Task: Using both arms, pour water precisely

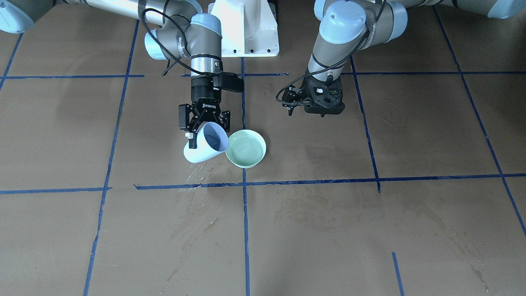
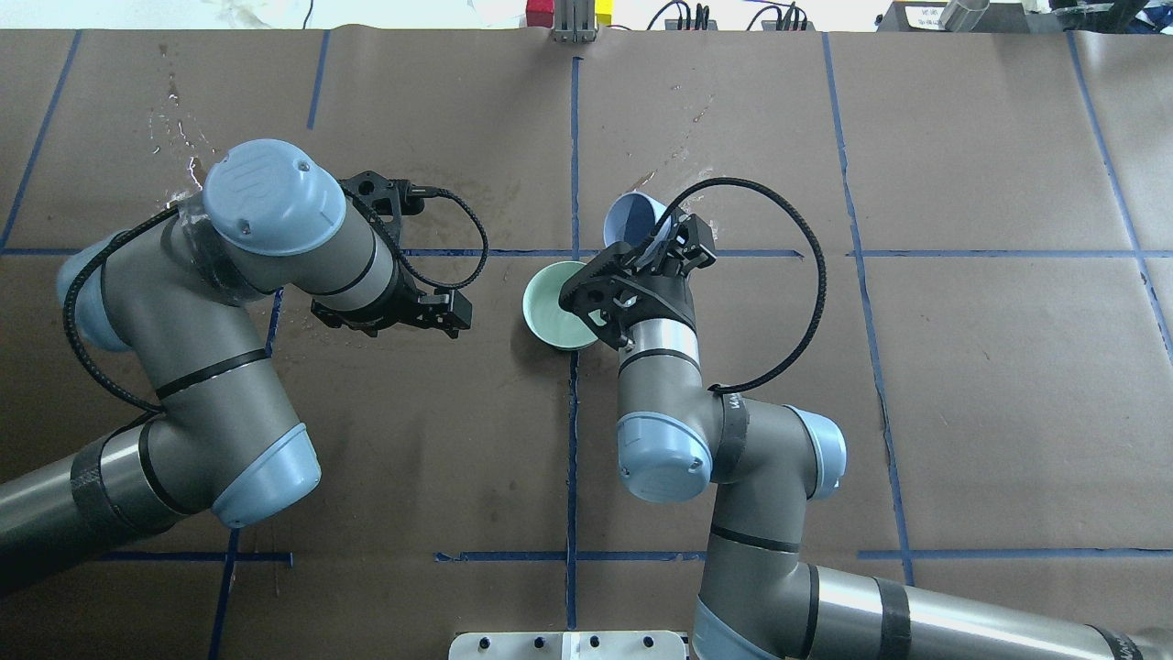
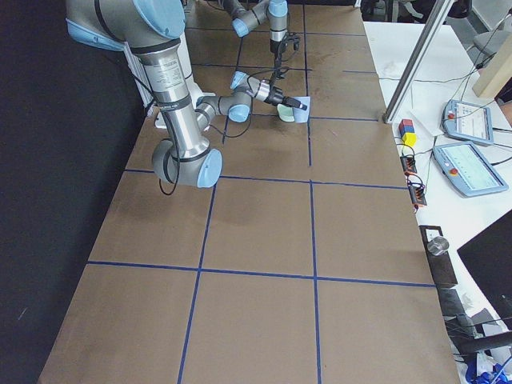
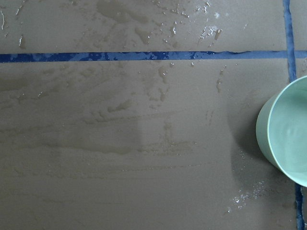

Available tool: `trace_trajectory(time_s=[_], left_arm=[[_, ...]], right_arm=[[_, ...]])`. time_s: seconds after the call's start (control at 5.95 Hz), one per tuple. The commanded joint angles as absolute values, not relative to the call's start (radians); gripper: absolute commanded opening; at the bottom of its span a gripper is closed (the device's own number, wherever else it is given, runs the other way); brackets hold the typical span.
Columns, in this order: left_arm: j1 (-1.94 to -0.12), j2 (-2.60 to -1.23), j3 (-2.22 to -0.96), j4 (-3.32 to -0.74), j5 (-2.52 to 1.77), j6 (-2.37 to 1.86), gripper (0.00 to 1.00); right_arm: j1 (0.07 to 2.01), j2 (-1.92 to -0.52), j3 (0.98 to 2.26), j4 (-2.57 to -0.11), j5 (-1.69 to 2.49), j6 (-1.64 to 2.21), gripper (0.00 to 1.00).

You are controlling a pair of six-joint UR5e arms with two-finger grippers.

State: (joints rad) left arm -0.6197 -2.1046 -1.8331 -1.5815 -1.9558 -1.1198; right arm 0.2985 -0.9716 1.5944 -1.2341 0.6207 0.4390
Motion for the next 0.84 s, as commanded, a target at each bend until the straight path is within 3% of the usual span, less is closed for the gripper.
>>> trace_trajectory(time_s=[0.0,0.67], left_arm=[[-0.62,-2.105,-1.833,-1.582,-1.957,-1.12,1.0],[-0.62,-2.103,-1.832,-1.583,-1.957,-1.12,1.0]], right_arm=[[0.282,-0.95,1.569,-1.296,0.568,0.332,0.0],[0.265,-0.914,1.514,-1.324,0.511,0.19,0.0]])
